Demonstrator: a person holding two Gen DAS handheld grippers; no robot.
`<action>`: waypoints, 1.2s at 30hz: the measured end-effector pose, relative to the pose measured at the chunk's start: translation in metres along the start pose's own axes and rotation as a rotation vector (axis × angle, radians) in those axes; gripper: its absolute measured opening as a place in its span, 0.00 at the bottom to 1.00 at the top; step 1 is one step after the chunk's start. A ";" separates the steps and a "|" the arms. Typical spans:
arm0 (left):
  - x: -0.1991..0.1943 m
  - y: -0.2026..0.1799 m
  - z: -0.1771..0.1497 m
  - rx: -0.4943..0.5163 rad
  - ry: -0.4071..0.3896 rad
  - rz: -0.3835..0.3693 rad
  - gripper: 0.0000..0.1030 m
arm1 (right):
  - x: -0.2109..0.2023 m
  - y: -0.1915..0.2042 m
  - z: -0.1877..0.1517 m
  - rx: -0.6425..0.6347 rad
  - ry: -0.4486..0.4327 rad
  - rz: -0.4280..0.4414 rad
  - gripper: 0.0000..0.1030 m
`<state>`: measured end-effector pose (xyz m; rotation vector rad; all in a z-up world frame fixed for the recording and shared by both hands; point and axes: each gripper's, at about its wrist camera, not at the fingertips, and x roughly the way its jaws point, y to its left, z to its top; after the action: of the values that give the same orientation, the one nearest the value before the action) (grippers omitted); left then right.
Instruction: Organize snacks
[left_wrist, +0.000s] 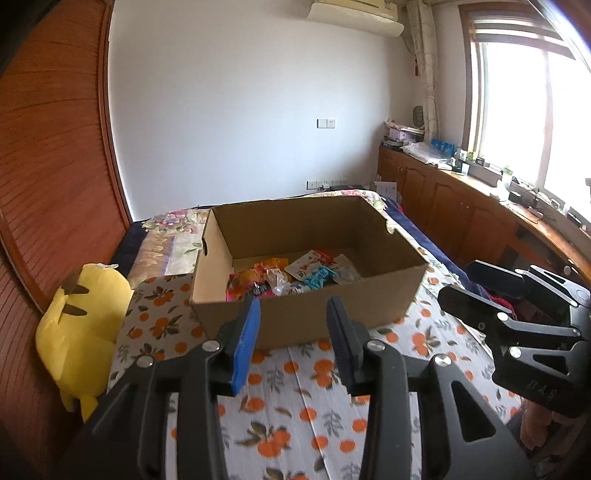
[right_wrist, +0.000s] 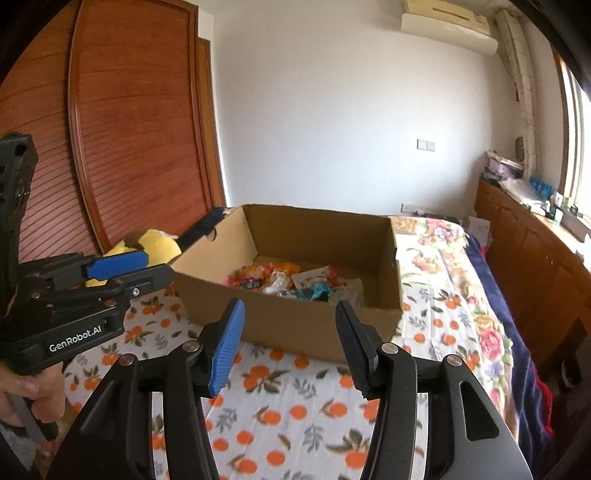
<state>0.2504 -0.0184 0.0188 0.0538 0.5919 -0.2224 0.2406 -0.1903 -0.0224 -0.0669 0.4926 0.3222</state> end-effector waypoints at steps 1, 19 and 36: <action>-0.005 -0.002 -0.003 0.001 -0.004 0.001 0.38 | -0.006 0.001 -0.003 0.002 -0.004 -0.002 0.52; -0.088 -0.026 -0.070 -0.005 -0.066 0.075 0.45 | -0.091 0.013 -0.061 0.017 -0.074 -0.076 0.85; -0.128 -0.018 -0.093 -0.041 -0.139 0.134 0.78 | -0.125 0.012 -0.086 0.021 -0.094 -0.099 1.00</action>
<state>0.0921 -0.0006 0.0131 0.0383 0.4527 -0.0833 0.0938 -0.2273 -0.0383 -0.0548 0.3977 0.2217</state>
